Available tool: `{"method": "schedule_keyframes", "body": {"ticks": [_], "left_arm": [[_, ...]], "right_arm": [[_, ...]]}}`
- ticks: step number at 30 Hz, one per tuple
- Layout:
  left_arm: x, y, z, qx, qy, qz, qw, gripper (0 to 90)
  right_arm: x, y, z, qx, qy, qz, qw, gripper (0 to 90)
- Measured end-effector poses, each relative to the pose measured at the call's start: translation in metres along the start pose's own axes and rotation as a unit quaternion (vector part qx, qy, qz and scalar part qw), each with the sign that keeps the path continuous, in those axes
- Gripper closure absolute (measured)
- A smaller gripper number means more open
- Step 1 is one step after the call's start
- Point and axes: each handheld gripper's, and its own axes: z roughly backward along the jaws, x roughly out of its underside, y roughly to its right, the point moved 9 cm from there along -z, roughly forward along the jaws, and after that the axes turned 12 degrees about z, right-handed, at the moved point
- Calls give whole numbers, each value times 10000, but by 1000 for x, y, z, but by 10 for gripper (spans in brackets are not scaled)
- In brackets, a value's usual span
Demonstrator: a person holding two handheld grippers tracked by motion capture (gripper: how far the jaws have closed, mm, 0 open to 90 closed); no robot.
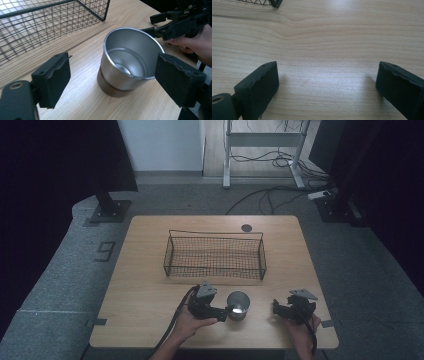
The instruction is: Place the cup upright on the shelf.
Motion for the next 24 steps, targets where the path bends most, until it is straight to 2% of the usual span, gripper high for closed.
{"method": "schedule_keyframes", "body": {"ticks": [6,17,20,24], "left_arm": [[0,8,-9,-3,-100,-86,9999,98],[1,22,-22,210,-267,-172,9993,33],[2,23,-26,159,-332,-218,9991,0],[2,25,-34,104,-385,-217,9990,0]], "right_arm": [[0,0,0,2,6,-9,10000,48],[0,0,0,3,6,-3,10000,50],[0,0,0,2,7,-2,10000,51],[0,0,0,0,10,1,10000,51]]}}
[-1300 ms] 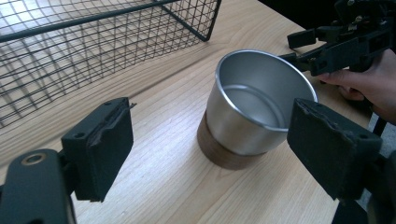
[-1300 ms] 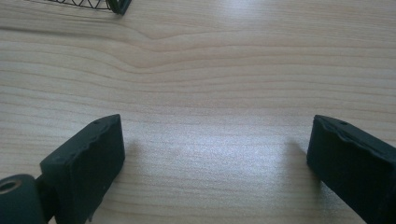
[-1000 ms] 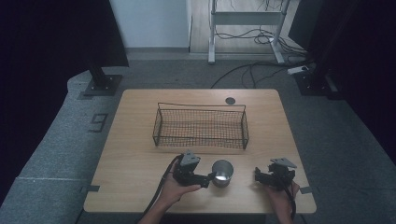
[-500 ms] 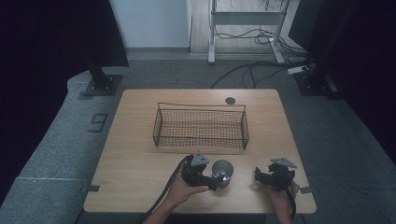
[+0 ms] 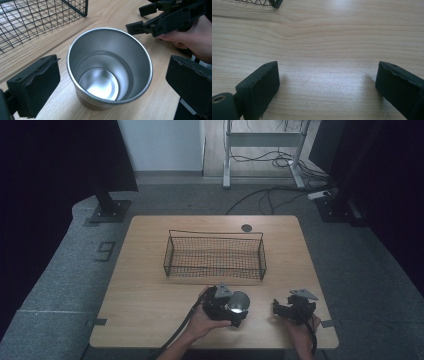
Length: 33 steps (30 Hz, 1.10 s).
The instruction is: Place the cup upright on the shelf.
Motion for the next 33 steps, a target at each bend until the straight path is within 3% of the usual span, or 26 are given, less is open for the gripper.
{"method": "schedule_keyframes", "body": {"ticks": [6,11,14,15,33], "left_arm": [[-1,2,-8,24,-39,-7,10000,16],[-1,3,-17,-84,-62,-90,9999,40],[-1,1,-18,-175,-30,-101,9998,71],[-1,0,-18,-229,-9,-99,9997,134],[-5,0,-9,-78,147,-176,9997,145]], "right_arm": [[0,0,0,-1,1,-1,10000,52],[0,0,0,-5,4,3,10000,54],[0,0,0,-6,6,-2,10000,54],[0,0,0,-5,7,-3,10000,54],[0,0,0,-7,7,-5,10000,54]]}}
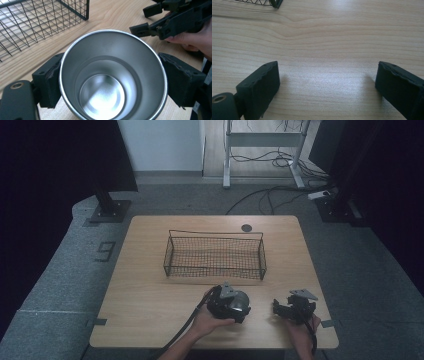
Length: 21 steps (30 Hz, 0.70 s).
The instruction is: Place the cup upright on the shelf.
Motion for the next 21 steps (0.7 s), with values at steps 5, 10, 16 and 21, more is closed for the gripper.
{"method": "schedule_keyframes", "body": {"ticks": [5,10,16,21], "left_arm": [[-5,-1,8,13,65,12,10000,145],[-10,-5,19,-29,110,-1,9999,145],[-15,-9,29,-52,197,23,9998,144],[-19,-13,38,-59,277,52,9996,145]], "right_arm": [[0,0,0,0,-1,-1,10000,54],[0,0,0,1,0,1,10000,54],[0,0,0,1,0,0,10000,54],[0,0,0,1,0,0,10000,54]]}}
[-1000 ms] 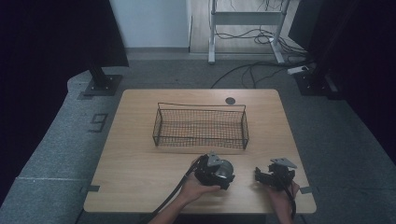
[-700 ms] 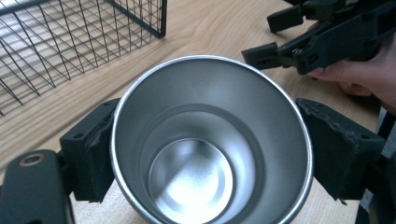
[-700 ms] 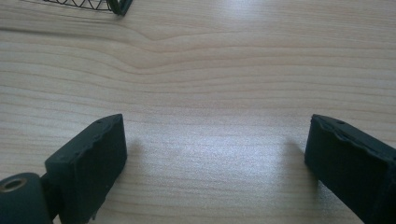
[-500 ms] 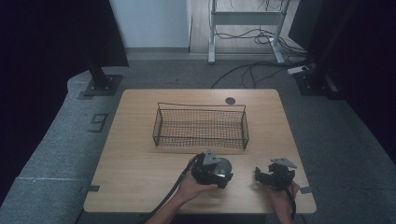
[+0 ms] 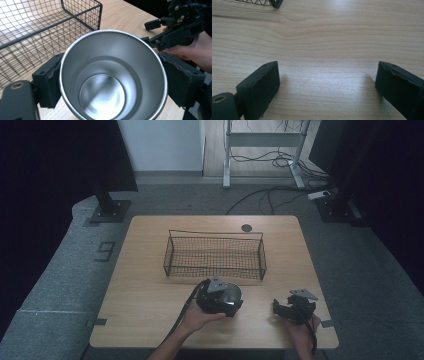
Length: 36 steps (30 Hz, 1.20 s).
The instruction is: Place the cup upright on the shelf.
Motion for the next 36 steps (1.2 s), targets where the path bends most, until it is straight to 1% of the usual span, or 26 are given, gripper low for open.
{"method": "schedule_keyframes", "body": {"ticks": [12,19,23,28,36], "left_arm": [[-8,-11,14,-112,10,67,9999,145],[-14,-18,24,-144,149,170,9996,145],[-16,-22,28,-164,173,190,9995,144],[-18,-23,31,-143,202,216,9995,145],[-23,-28,35,-180,240,238,9993,145]], "right_arm": [[0,0,0,2,1,-1,10000,55],[0,0,0,3,1,0,10000,55],[0,0,0,3,1,-1,10000,55],[0,0,0,5,0,-2,10000,54],[0,0,0,2,-2,1,10000,54]]}}
